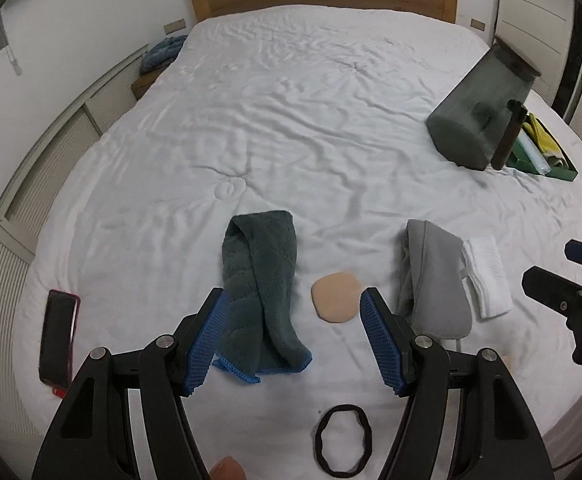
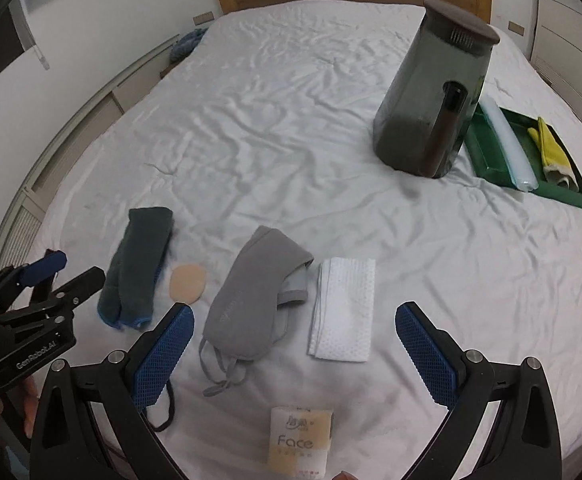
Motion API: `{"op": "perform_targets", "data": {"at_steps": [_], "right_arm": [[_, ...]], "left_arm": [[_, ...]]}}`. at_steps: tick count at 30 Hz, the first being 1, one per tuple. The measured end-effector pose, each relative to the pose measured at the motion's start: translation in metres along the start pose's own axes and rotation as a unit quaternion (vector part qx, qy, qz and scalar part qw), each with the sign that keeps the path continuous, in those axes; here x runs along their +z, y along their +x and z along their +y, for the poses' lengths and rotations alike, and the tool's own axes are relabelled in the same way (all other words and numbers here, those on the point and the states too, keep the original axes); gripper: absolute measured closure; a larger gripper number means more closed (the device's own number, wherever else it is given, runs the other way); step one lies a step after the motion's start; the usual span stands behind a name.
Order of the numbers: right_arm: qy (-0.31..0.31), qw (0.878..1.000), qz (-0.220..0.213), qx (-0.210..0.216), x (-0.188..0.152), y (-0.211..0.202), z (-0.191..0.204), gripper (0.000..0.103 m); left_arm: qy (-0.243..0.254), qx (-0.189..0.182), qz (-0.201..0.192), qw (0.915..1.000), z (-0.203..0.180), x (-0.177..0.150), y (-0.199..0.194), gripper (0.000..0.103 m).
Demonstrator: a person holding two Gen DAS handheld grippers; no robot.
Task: Organize soft objects
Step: 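Move both tools back toward the dark green towel and grey fabric, then grasp the dark green towel with the left tool while the right grasps the grey fabric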
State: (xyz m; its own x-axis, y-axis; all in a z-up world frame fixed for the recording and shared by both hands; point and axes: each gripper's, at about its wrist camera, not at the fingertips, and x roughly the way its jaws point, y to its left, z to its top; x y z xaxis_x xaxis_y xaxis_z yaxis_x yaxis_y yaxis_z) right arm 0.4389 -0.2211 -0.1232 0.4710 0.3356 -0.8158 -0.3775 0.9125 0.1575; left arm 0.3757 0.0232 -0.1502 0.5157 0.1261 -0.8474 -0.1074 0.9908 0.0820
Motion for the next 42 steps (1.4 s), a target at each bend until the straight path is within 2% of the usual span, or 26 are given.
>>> {"op": "perform_targets", "data": {"at_steps": [14,27,30,42], "right_arm": [[0.006,1.000,0.011,-0.007,0.004,0.049,-0.008,0.002],[-0.014,0.998,0.052,-0.036,-0.003,0.102,-0.029,0.025],[-0.012,0.998,0.050,-0.031,-0.002,0.103,-0.028,0.025],[-0.016,0.998,0.045,0.048,0.009,0.105,0.013,0.025]], "left_arm": [[-0.012,0.019,0.049,0.9986,0.022,0.000,0.064,0.041],[-0.014,0.023,0.068,0.9973,0.029,-0.005,0.097,0.041],[-0.018,0.021,0.069,0.9972,0.031,-0.003,0.098,0.041],[-0.017,0.007,0.080,0.9966,0.037,-0.004,0.107,0.041]]}}
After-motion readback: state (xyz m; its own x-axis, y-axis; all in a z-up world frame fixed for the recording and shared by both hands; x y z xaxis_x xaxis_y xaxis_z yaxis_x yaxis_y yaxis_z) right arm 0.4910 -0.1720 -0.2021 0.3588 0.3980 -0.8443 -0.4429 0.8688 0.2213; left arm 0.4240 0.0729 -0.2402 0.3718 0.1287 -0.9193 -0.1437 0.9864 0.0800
